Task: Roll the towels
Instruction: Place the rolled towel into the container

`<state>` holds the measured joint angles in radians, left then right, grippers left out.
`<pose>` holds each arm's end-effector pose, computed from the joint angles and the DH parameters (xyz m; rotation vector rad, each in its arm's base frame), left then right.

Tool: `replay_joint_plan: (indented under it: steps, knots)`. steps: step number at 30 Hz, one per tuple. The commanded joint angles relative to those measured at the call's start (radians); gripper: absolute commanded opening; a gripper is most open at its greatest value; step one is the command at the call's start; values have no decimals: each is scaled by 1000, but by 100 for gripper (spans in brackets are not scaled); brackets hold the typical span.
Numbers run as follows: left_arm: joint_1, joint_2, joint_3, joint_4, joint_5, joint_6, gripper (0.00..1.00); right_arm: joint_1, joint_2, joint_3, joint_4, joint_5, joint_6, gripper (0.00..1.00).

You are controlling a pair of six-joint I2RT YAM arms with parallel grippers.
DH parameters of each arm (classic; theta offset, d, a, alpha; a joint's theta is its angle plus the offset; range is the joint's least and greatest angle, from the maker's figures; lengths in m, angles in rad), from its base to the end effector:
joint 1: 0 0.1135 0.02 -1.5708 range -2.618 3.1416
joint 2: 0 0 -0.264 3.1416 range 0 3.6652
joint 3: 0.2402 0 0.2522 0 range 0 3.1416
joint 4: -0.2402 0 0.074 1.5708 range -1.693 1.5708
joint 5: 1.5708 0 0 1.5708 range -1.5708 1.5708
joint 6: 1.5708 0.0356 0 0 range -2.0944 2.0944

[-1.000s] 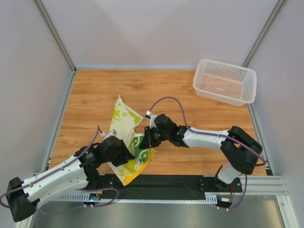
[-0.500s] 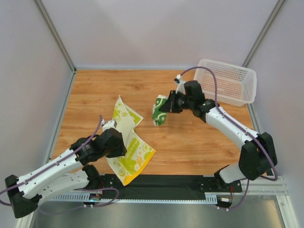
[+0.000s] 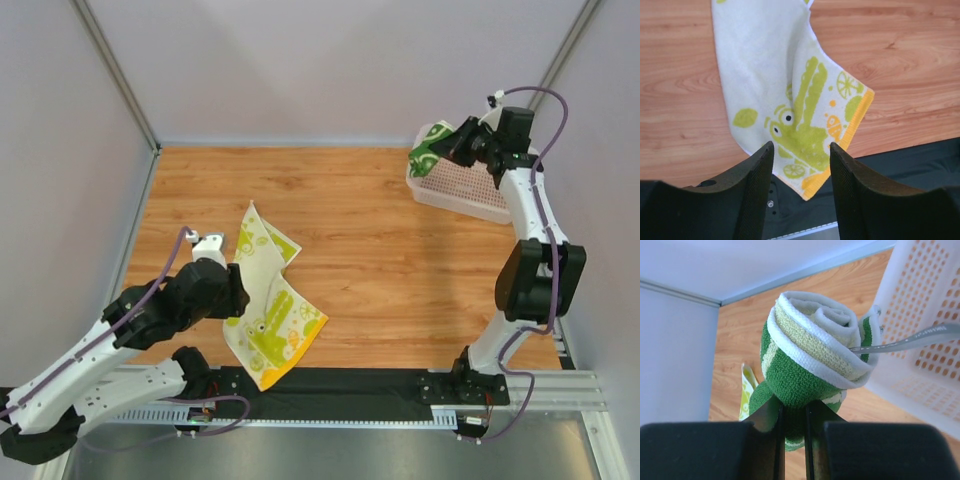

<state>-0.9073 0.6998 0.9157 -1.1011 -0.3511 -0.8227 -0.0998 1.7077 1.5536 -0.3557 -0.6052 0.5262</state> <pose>0.0789 -0.0811 0.3115 -0.0506 2.4182 -0.3780 0.3975 -0.0194 0.3463 0.2762 2.0821 0.8868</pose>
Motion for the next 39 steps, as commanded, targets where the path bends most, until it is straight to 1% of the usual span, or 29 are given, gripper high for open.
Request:
replay_joint_plan:
  steps: [1,5,6,7,9,10,12,14,16,17,19,23,26,27,30,31,34,36,39]
  knots:
    - [2,6,107,-94,-69,118,56,-47,113,147,-8,-93,1,0]
    - [2,6,111,-103,-92,174,59,-93,225,258,9,-125,15,0]
    - [2,6,106,-102,-89,172,59,-104,246,316,6,-133,-4,0]
    - [2,-3,103,-98,-86,174,59,-107,297,342,-11,-142,-18,0]
    - [2,-16,97,-88,-86,171,60,-118,346,405,-35,-153,-49,0]
    - [2,-34,86,-80,-100,168,63,-123,404,458,-49,-174,-67,0]
    - [4,-60,78,-69,-111,165,66,-139,464,500,-40,-209,-59,0]
    - [2,-69,77,-69,-118,162,67,-153,561,565,-29,-277,-55,0]
    - [4,-88,72,-68,-130,155,68,-156,627,644,-64,-321,-81,0]
    - [4,-92,71,-69,-131,154,68,-162,694,667,-84,-324,-86,0]
    - [4,-97,71,-71,-141,149,69,-166,753,712,-98,-344,-87,0]
    - [4,-94,71,-75,-158,142,71,-170,874,802,-172,-337,-103,2]
    - [4,-82,69,-74,-157,143,72,-172,944,887,-268,-303,-138,4]
    - [4,-74,71,-74,-155,145,72,-172,958,898,-332,-244,-152,4]
    - [5,-62,71,-72,-155,145,72,-169,961,898,-423,-135,-205,6]
    - [5,-62,71,-75,-155,143,72,-167,961,896,-445,-58,-221,6]
    - [4,-68,69,-75,-157,143,72,-156,968,898,-515,60,-278,12]
    - [5,-75,68,-72,-157,143,72,-155,978,901,-538,77,-284,16]
    - [5,-76,66,-71,-157,145,72,-144,980,916,-529,67,-284,29]
